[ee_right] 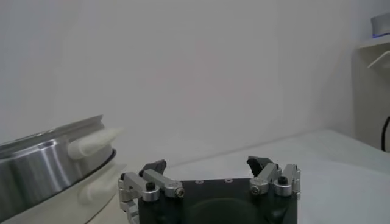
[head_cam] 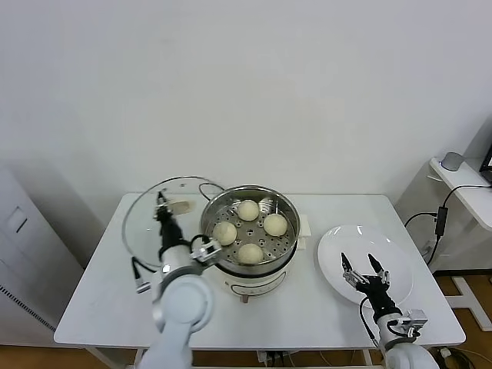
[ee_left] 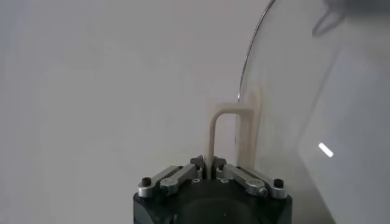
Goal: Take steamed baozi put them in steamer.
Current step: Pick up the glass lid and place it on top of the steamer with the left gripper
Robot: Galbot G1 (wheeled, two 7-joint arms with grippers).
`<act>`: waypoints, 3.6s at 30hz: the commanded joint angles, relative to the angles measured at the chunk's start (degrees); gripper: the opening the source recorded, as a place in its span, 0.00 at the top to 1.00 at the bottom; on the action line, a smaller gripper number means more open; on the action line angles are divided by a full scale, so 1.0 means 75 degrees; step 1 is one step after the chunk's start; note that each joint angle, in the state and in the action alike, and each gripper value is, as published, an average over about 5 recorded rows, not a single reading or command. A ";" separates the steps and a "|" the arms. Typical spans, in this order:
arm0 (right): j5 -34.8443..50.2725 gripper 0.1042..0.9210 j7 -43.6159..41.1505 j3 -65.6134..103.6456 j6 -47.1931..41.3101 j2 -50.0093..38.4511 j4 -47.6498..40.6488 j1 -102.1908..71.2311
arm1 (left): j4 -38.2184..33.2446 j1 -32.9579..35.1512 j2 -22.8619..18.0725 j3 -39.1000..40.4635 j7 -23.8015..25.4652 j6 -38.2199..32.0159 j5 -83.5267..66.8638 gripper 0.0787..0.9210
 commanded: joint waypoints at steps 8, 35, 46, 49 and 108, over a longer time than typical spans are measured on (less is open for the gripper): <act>-0.0163 0.12 -0.0018 0.0150 -0.0041 0.0165 0.0057 -0.0132 | 0.1157 -0.1233 -0.0608 0.1998 -0.0382 0.0371 -0.1765 0.93; -0.0339 0.12 -0.0042 0.0183 -0.0088 0.0362 0.0033 -0.0031 | 0.2513 -0.1575 -0.0608 0.2003 -0.0921 0.0371 -0.1661 0.93; -0.0341 0.12 -0.0049 0.0180 -0.0066 0.0367 -0.0024 -0.0004 | 0.2623 -0.1516 -0.0608 0.1996 -0.0986 0.0371 -0.1479 0.93; -0.0350 0.12 -0.0048 0.0178 -0.0062 0.0376 -0.0041 0.0010 | 0.2697 -0.1519 -0.0608 0.1983 -0.1041 0.0371 -0.1477 0.93; -0.0423 0.12 -0.0084 0.0144 -0.0009 0.0451 -0.0214 0.0104 | 0.3122 -0.1458 -0.0608 0.2001 -0.1385 0.0371 -0.1278 0.93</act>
